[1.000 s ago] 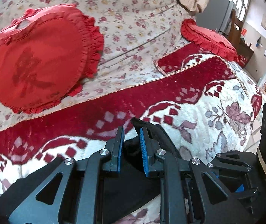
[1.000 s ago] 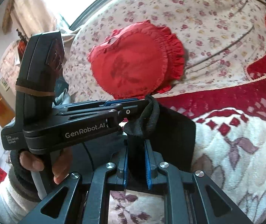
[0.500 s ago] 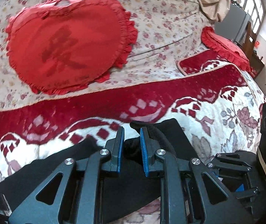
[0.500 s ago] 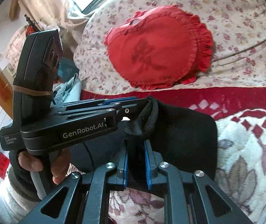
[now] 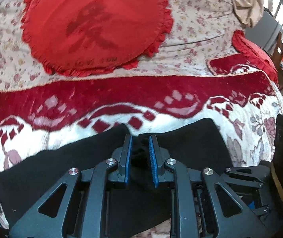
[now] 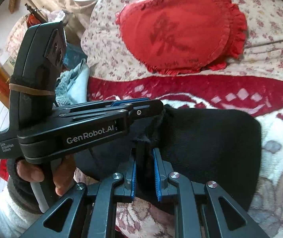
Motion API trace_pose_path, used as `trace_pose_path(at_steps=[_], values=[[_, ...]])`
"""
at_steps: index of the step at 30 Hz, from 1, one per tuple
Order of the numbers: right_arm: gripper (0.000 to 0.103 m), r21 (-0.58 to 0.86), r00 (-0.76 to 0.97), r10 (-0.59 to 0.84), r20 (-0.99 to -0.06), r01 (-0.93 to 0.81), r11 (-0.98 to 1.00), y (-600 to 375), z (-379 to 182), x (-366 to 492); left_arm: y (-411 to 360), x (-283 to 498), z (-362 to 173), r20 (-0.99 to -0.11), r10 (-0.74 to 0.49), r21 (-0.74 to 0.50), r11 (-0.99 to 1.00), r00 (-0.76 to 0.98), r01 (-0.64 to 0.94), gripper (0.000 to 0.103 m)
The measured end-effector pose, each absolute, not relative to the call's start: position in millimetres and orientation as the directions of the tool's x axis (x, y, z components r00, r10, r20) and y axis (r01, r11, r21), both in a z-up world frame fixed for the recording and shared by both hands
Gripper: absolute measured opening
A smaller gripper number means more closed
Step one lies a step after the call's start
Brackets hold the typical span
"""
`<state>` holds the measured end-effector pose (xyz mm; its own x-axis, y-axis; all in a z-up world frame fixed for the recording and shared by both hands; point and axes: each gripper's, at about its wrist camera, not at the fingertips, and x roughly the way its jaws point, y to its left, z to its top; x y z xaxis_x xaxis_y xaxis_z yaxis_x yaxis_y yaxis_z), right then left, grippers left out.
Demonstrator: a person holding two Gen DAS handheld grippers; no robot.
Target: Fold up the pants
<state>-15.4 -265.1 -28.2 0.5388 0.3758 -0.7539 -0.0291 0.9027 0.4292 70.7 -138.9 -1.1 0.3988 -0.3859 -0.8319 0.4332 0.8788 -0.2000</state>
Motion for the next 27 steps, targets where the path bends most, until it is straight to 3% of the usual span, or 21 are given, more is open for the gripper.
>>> trace_pose_path(at_steps=[7, 15, 18, 21, 23, 27], values=[[0.015, 0.424, 0.457, 0.396, -0.796, -0.045, 0.905, -252, -58, -4, -115, 72, -8, -0.836, -0.375, -0.235, 0.905, 0.401, 0.355, 0.016], [0.019, 0.534, 0.56, 0.462, -0.688, -0.041, 0.845, -295, -7, -40, -95, 57, -2, -0.833, -0.385, -0.281, 0.913, 0.397, 0.296, 0.016], [0.019, 0.498, 0.617, 0.396, -0.68, -0.008, 0.867, -322, 9, -52, -99, 50, -5, -0.836, -0.383, -0.285, 0.914, 0.392, 0.288, 0.025], [0.019, 0.426, 0.598, 0.336, -0.727, 0.009, 0.905, -323, 9, -48, -104, 46, -11, -0.838, -0.405, -0.318, 0.907, 0.366, 0.274, 0.026], [0.019, 0.406, 0.595, 0.313, -0.74, 0.026, 0.913, -322, 6, -46, -108, 43, -15, -0.841, -0.418, -0.342, 0.903, 0.345, 0.26, 0.038], [0.019, 0.506, 0.584, 0.364, -0.726, 0.096, 0.857, -339, -12, -48, -119, 30, -22, -0.839, -0.439, -0.367, 0.893, 0.322, 0.262, 0.044]])
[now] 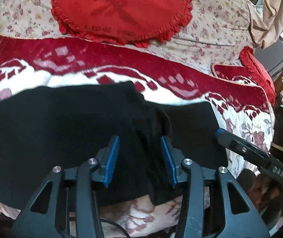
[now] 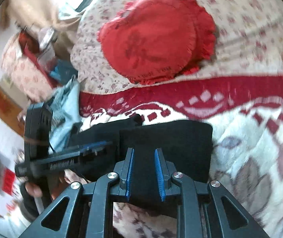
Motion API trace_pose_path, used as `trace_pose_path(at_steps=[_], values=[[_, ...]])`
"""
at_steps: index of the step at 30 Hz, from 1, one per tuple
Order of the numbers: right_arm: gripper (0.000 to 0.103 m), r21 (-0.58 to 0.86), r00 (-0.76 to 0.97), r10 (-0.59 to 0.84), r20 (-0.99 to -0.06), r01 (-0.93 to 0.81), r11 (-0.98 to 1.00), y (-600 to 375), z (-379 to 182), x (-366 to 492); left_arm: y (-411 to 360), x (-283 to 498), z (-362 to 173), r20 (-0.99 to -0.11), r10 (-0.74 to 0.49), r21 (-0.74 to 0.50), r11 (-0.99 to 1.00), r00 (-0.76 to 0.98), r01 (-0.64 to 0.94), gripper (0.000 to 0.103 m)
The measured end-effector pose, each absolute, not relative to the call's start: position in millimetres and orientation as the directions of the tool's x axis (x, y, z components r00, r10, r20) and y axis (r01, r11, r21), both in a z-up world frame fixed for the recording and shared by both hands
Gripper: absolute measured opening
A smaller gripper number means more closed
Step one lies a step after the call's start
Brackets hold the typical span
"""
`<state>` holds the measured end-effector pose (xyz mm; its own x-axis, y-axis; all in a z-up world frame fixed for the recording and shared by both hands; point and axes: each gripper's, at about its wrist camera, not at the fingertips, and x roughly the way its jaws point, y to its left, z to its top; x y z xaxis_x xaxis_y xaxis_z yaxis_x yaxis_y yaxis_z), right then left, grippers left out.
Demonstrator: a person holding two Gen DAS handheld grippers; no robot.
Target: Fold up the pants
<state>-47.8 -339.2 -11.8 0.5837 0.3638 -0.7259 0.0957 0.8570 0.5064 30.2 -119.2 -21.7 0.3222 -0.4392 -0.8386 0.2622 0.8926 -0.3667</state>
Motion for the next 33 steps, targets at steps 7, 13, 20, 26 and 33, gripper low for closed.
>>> trace_pose_path(at_steps=[7, 13, 20, 26, 33], values=[[0.019, 0.498, 0.6, 0.351, -0.719, 0.093, 0.862, -347, -12, -47, -140, 27, -35, -0.836, -0.444, -0.374, 0.891, 0.322, 0.257, 0.047], [0.019, 0.469, 0.601, 0.313, -0.736, 0.118, 0.876, -354, -15, -44, -152, 27, -23, -0.82, -0.444, -0.342, 0.886, 0.362, 0.312, 0.012], [0.019, 0.444, 0.61, 0.301, -0.733, 0.093, 0.891, -348, -9, -33, -113, 39, -1, -0.794, -0.425, -0.34, 0.903, 0.436, 0.261, 0.012], [0.019, 0.395, 0.559, 0.278, -0.781, 0.098, 0.913, -341, -35, -11, -120, 35, -32, -0.838, -0.389, -0.325, 0.919, 0.384, 0.221, 0.012], [0.019, 0.373, 0.545, 0.277, -0.791, 0.071, 0.925, -343, -47, 2, -119, 33, -35, -0.834, -0.387, -0.329, 0.921, 0.393, 0.21, 0.012]])
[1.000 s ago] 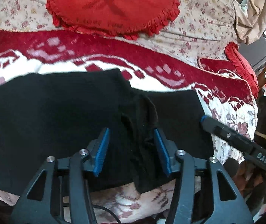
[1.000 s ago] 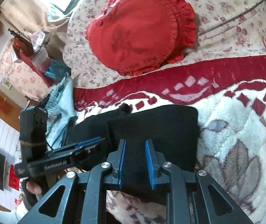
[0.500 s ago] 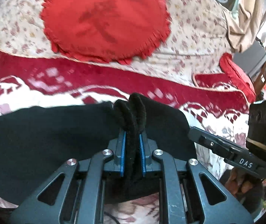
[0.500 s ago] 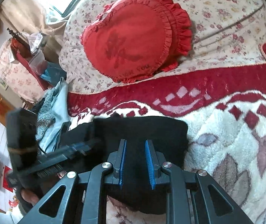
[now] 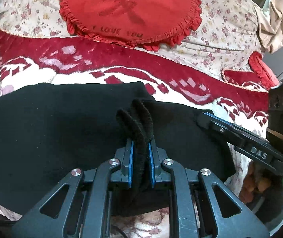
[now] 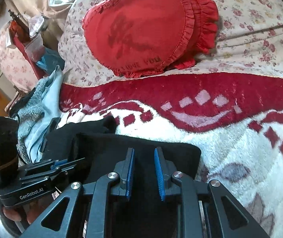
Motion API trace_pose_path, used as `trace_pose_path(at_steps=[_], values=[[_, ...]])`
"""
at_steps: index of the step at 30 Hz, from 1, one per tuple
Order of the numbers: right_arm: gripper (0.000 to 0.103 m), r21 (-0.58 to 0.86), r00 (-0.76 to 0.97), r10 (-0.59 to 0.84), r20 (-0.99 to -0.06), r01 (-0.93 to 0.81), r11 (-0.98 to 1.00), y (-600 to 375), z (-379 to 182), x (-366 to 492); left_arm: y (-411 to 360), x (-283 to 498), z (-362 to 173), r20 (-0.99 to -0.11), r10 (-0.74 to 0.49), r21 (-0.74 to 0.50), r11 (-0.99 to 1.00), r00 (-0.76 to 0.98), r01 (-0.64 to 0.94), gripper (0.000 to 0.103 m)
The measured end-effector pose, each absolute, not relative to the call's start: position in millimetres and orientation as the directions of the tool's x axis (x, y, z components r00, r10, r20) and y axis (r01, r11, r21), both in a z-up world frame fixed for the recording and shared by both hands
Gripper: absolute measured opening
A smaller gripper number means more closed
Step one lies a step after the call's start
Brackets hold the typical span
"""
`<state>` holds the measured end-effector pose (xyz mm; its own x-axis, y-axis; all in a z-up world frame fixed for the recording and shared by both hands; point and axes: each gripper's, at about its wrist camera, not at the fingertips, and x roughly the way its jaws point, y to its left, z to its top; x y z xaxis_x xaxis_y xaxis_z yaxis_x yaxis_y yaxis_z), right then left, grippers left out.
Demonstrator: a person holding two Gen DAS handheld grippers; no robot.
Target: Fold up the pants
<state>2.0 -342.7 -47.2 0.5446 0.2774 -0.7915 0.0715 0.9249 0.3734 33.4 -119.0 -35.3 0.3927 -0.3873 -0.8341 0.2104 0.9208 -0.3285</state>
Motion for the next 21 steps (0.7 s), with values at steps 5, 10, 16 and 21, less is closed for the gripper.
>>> trace_pose_path(at_steps=[5, 10, 16, 21], values=[[0.019, 0.32, 0.54, 0.259, -0.801, 0.021, 0.947, -325, -20, -23, -121, 32, -35, -0.834, -0.378, -0.315, 0.924, 0.402, 0.215, 0.012], [0.019, 0.271, 0.478, 0.257, -0.84, -0.04, 0.962, -301, -26, -57, -121, 31, -36, -0.831, -0.383, -0.32, 0.922, 0.404, 0.217, 0.013], [0.019, 0.26, 0.455, 0.247, -0.856, -0.035, 0.965, -297, -39, -65, -120, 22, -29, -0.832, -0.356, -0.288, 0.933, 0.426, 0.217, 0.015], [0.019, 0.246, 0.489, 0.235, -0.84, -0.042, 0.968, -291, -15, -55, -104, 11, -23, -0.829, -0.337, -0.278, 0.941, 0.445, 0.195, 0.015]])
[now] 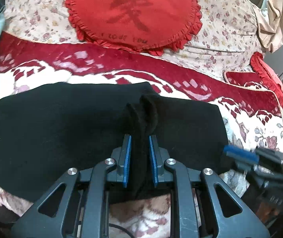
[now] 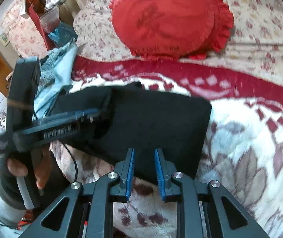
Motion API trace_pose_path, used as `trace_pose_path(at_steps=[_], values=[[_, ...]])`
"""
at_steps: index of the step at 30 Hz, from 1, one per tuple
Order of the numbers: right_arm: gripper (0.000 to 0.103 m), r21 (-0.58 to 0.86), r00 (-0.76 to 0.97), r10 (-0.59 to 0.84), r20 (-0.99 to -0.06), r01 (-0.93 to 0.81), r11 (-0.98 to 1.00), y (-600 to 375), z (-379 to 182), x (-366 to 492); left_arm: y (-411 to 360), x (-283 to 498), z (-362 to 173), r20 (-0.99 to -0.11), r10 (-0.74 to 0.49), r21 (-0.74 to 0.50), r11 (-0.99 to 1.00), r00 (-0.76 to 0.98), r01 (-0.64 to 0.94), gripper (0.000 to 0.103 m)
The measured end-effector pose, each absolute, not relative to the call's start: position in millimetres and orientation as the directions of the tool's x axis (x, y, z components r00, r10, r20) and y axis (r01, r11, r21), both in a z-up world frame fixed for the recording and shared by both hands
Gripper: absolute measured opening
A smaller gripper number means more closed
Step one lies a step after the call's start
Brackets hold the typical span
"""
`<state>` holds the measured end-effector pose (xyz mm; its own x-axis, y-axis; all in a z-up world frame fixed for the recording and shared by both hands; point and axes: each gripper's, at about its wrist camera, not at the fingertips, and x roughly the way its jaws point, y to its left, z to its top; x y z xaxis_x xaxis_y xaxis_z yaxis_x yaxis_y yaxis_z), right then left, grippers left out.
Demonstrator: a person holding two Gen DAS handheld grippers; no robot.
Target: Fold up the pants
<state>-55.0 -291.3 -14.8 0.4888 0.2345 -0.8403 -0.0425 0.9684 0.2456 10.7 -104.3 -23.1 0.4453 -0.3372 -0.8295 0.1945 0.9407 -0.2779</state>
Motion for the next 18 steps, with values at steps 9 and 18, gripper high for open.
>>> trace_pose_path(at_steps=[9, 18], values=[[0.019, 0.213, 0.44, 0.225, -0.87, -0.076, 0.974, -248, -46, 0, -71, -15, -20, -0.844, -0.235, -0.206, 0.972, 0.481, 0.115, 0.015], [0.02, 0.182, 0.447, 0.21, -0.87, -0.106, 0.978, -226, -32, 0, -43, -31, -14, -0.826, -0.194, -0.201, 0.979, 0.53, 0.046, 0.04]])
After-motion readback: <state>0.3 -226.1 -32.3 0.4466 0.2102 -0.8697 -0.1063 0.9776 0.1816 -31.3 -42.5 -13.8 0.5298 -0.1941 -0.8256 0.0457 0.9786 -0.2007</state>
